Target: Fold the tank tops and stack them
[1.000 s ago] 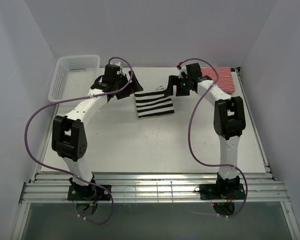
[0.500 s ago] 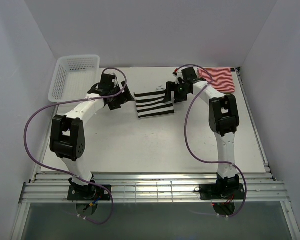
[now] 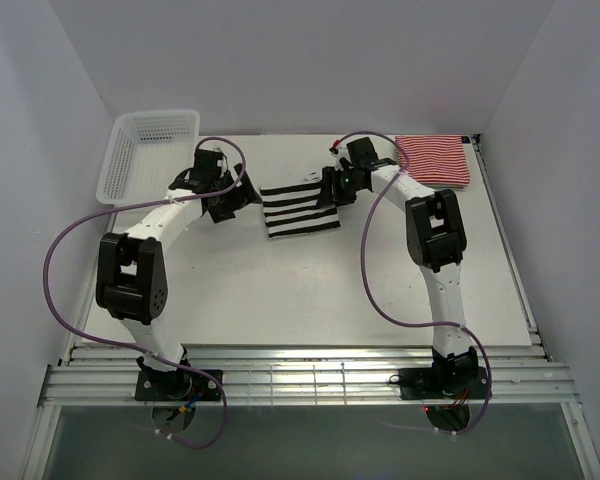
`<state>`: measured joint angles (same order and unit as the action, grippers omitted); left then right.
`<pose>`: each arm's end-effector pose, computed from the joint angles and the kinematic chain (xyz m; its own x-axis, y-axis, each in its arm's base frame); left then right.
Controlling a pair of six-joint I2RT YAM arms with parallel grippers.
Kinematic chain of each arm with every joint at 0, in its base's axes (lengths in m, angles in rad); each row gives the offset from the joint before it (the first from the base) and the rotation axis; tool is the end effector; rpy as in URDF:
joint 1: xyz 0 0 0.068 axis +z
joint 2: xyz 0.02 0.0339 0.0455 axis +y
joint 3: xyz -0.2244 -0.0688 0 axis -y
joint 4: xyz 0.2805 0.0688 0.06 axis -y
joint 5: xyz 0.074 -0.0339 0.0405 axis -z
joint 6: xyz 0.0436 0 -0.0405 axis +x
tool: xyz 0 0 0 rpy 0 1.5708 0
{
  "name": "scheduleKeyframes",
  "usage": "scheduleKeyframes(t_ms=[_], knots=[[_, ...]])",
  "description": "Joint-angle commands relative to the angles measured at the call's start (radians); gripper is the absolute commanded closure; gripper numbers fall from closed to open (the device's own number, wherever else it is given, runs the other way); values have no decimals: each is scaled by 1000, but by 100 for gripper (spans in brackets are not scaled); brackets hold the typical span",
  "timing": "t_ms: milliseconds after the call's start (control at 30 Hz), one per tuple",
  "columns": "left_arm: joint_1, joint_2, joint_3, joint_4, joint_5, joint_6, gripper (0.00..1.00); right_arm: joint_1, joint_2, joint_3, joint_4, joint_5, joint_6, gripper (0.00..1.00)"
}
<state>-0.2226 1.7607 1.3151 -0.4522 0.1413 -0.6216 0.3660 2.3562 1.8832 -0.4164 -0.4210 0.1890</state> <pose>0.4028 -0.0975 0.1755 -0.7971 -0.4107 -0.4426 -0.1968 0.8698 -0.4525 0.4861 0.2054 0.1094 -0.8189 -0.1302 -0.5590 -0.4206 0.7988 0.4301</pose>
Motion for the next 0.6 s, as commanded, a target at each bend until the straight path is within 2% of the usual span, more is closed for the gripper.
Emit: scheduleKeyframes(t_ms=[0,33,67,200,267,400,567], knots=[[11,-76,-11,1,-11,-4,2,24,63,-6,-51,53,7,47],[12,-75,-11,0,-12,-6,2,28,63,-6,-55,65,7,49],[14,-76,-11,0,-11,-7,2,31,63,-6,-53,95,12,60],[22,-79,-11,0,-11,-7,2,42,48,-10,-38,154,23,77],[26,-83,-13,0,-12,-7,2,50,35,-16,-16,172,12,92],[35,-89,-13,-6,-20,-3,2,54,-34,-55,60,183,-42,92],[49,-98,-8,-13,-31,-1,2,53,-124,-87,113,270,-164,92]])
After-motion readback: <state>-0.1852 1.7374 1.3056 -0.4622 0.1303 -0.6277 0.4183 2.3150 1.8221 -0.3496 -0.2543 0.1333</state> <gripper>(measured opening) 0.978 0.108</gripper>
